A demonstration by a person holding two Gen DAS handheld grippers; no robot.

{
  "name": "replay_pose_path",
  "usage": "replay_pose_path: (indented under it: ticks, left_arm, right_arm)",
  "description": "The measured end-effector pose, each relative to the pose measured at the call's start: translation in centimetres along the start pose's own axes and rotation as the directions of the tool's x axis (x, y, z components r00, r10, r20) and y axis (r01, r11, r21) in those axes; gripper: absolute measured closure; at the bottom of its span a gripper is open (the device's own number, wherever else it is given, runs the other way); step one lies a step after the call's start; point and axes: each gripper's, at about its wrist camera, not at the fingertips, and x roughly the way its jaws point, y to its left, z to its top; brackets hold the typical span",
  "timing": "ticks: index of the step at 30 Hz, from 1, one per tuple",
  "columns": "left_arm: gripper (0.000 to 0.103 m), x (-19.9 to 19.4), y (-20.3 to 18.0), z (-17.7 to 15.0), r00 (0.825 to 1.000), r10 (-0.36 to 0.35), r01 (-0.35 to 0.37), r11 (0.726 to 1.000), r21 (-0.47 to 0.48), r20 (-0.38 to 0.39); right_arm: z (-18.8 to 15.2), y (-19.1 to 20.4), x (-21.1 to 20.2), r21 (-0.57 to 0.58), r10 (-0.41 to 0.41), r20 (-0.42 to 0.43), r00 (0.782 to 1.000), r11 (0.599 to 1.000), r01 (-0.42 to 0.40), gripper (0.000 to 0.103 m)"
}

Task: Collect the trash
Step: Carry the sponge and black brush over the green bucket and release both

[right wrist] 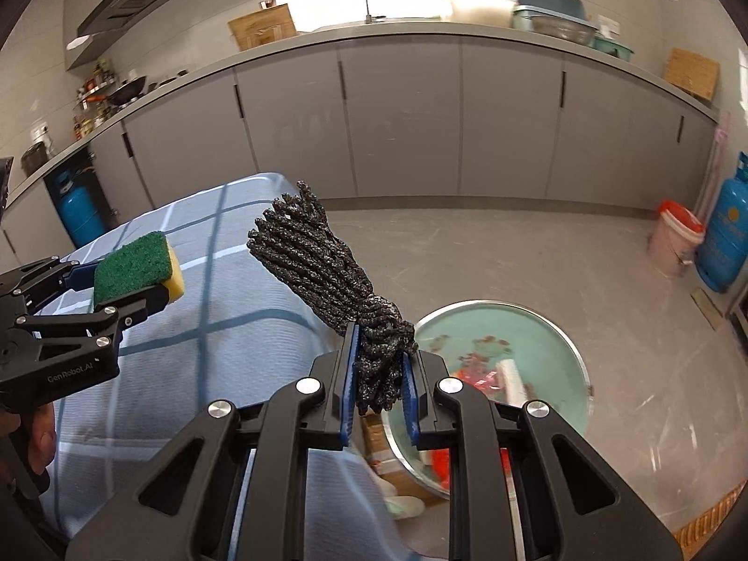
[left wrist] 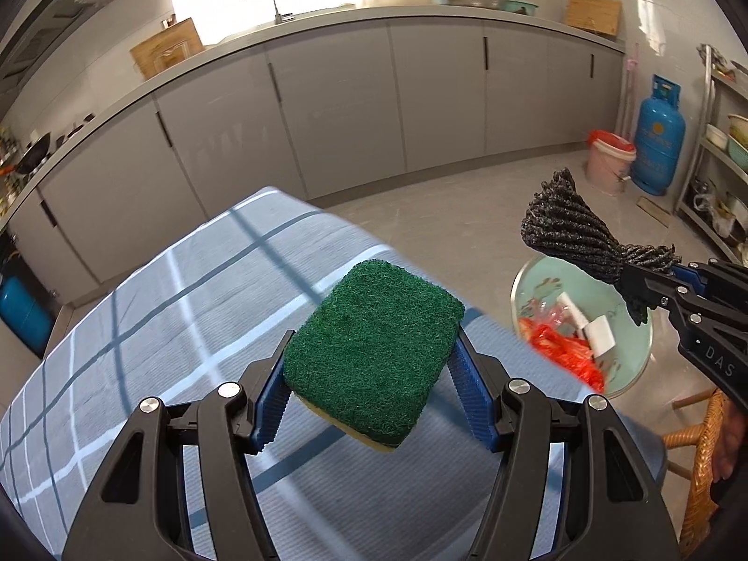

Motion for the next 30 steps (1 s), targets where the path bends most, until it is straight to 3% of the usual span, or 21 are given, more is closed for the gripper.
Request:
replay_pose_path:
  ticks: [14, 30]
  left_arm:
    - [0.04, 2.3, -8.8, 3.3, 0.992, -0.121, 0.119, 0.989, 0.085, 0.023]
    - [0.039, 7.2, -15.2, 3.9, 0.985, -0.168, 0.173, 0.974, 0.147, -0.043]
  right_arm:
    - [-1.7, -7.8, 0.5, 0.087, -0.115, -0.035, 0.993, 0.989, 0.118, 0.085]
    - [-2.4, -12.5, 3.9, 0.129, -0.142, -0.097, 0.985, 0.98, 0.153, 0.083]
